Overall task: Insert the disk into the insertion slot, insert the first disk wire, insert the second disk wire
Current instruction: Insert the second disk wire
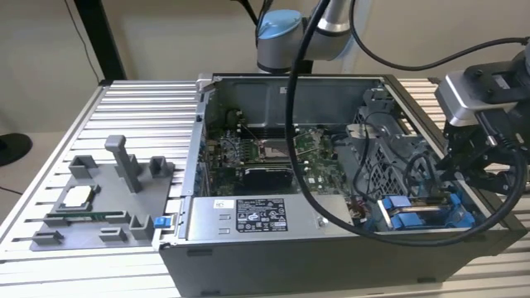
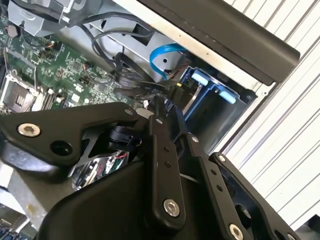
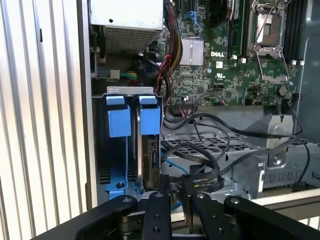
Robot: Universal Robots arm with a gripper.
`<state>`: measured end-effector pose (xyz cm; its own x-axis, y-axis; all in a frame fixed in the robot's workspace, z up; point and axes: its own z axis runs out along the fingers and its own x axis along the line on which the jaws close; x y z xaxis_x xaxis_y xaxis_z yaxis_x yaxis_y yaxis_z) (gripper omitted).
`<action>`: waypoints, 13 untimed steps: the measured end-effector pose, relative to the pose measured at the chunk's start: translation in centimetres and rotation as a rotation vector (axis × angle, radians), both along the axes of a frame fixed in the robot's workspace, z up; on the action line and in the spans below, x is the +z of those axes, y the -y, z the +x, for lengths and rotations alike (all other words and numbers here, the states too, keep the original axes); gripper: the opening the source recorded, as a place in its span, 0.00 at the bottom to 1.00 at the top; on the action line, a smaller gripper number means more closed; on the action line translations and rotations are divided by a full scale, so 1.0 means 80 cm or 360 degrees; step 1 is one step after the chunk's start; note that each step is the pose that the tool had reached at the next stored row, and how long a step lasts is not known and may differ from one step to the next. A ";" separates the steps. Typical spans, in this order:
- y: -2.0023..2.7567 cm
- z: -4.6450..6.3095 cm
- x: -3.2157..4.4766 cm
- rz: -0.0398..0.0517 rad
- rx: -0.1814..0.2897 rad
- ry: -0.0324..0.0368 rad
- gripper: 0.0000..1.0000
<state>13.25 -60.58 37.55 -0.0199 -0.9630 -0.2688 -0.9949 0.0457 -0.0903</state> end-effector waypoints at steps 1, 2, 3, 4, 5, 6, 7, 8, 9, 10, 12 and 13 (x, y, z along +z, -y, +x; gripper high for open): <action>0.0019 0.002 0.0000 0.0002 0.0000 0.0000 0.00; 0.0038 0.003 0.0000 0.0005 0.0000 0.0000 0.00; 0.0056 0.005 -0.0001 0.0009 0.0000 0.0000 0.00; 0.0074 0.006 0.0000 0.0012 0.0000 0.0000 0.00; 0.0091 0.008 0.0000 0.0015 0.0000 0.0000 0.00; 0.0103 0.010 0.0000 0.0017 0.0000 0.0000 0.00; 0.0112 0.012 0.0000 0.0020 0.0001 0.0000 1.00; 0.0120 0.015 -0.0001 0.0023 0.0001 0.0000 1.00; 0.0125 0.018 -0.0004 0.0025 0.0002 0.0000 1.00; 0.0129 0.020 -0.0010 0.0026 0.0003 0.0000 1.00; 0.0133 0.023 -0.0032 0.0030 0.0007 0.0000 1.00; 0.0134 0.025 -0.0041 0.0032 0.0009 -0.0002 1.00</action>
